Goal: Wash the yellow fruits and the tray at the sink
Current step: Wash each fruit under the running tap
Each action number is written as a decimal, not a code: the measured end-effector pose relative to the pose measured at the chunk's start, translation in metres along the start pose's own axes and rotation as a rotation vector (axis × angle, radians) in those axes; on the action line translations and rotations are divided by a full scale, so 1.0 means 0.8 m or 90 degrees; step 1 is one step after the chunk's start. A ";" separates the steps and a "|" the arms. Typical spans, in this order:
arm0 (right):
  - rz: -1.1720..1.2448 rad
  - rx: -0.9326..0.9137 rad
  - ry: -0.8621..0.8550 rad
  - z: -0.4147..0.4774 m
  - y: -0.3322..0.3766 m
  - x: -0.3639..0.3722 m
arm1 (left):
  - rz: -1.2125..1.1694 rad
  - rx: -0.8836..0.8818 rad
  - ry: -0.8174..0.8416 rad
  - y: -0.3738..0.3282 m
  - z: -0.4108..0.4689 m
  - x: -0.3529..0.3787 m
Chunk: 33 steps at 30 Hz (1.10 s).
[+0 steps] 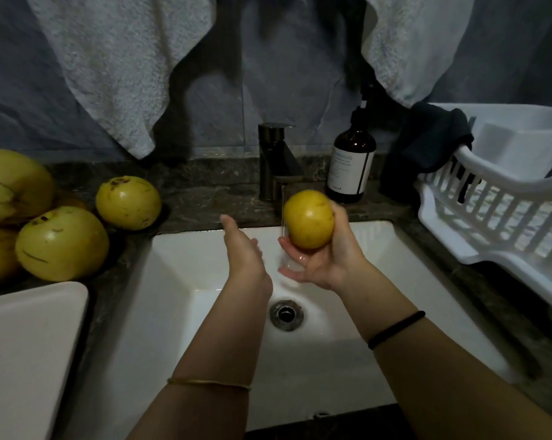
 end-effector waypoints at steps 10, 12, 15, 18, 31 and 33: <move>-0.566 -0.110 -0.201 -0.005 -0.008 0.004 | 0.146 -0.167 0.071 0.001 -0.017 0.011; -0.565 -0.121 -0.200 -0.004 -0.008 0.003 | 0.157 -0.135 0.044 0.006 -0.006 0.009; -0.537 -0.116 -0.169 -0.004 -0.010 0.004 | 0.154 -0.062 -0.025 0.014 0.012 0.003; -0.410 -0.038 -0.099 -0.001 -0.013 0.004 | 0.099 -0.025 -0.120 0.017 0.025 -0.006; -1.057 -0.256 -0.347 0.003 -0.009 -0.012 | 0.190 0.051 -0.130 -0.003 0.001 -0.021; -1.095 -0.282 -0.347 0.000 -0.010 -0.008 | 0.209 0.059 -0.093 -0.011 -0.004 -0.018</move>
Point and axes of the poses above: each hand's wrist, its own z-axis towards the middle knuckle, its own x-axis out of the palm, y = z × x, the point moved 2 cm from there along z, towards the middle knuckle, and after that the axes turned 6 degrees about x, right-handed, at the moved point
